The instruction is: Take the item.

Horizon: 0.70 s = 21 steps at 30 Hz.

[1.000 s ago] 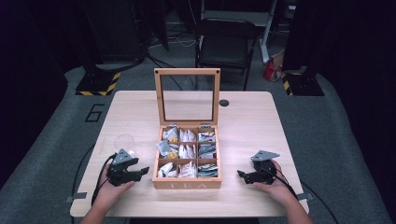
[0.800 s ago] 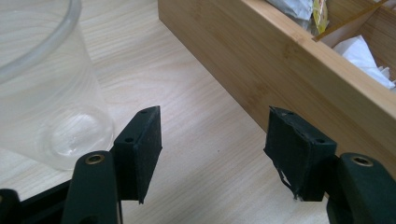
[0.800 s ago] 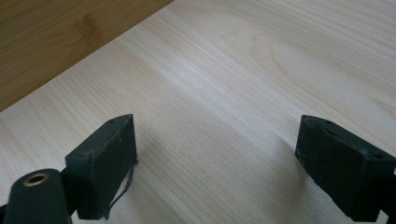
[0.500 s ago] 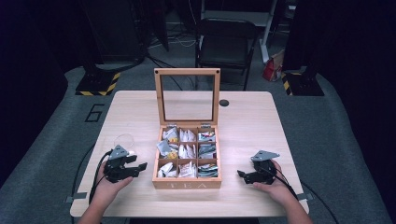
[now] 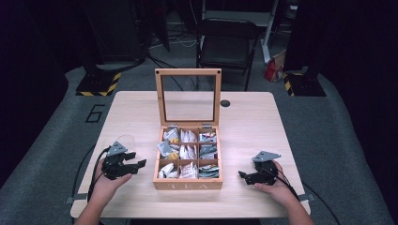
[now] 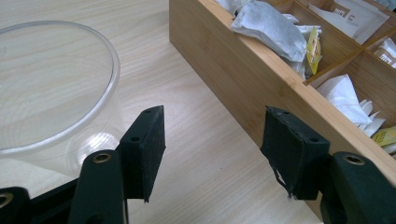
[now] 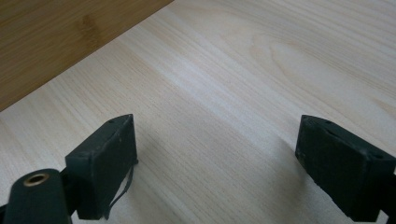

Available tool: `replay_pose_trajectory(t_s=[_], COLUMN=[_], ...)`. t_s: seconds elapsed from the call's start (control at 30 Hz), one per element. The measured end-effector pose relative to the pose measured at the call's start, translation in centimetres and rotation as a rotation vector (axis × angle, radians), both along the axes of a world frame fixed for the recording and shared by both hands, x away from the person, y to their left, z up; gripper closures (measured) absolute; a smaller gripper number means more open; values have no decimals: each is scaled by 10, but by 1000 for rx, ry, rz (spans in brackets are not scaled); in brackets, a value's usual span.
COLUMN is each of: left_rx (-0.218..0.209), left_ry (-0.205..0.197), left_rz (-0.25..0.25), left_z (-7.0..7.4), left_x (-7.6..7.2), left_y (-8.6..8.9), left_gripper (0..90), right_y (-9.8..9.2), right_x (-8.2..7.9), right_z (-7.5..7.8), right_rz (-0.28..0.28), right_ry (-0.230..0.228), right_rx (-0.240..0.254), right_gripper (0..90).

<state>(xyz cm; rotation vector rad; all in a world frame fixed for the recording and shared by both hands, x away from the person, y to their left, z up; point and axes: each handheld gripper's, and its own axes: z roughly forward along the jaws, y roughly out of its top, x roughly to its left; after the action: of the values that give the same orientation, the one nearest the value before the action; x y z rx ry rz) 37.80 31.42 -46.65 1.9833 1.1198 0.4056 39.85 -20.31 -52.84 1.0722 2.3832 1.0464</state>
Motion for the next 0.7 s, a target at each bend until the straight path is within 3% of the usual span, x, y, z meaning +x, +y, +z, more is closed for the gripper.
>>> replay_pose_trajectory(t_s=[0.23,0.47,0.7], left_rx=[3,16,22], left_ry=[-7,-39,-39], left_rz=[-5,-11,-18], left_z=[10,22,28], left_x=[4,12,18], left_y=[-4,-8,-13], left_gripper=[408,417,428], right_y=[0,0,0], right_x=[0,0,0], right_z=[0,0,0], right_rz=[0,2,0], right_ry=[0,1,0], right_rx=[0,0,0], right_gripper=[119,119,119])
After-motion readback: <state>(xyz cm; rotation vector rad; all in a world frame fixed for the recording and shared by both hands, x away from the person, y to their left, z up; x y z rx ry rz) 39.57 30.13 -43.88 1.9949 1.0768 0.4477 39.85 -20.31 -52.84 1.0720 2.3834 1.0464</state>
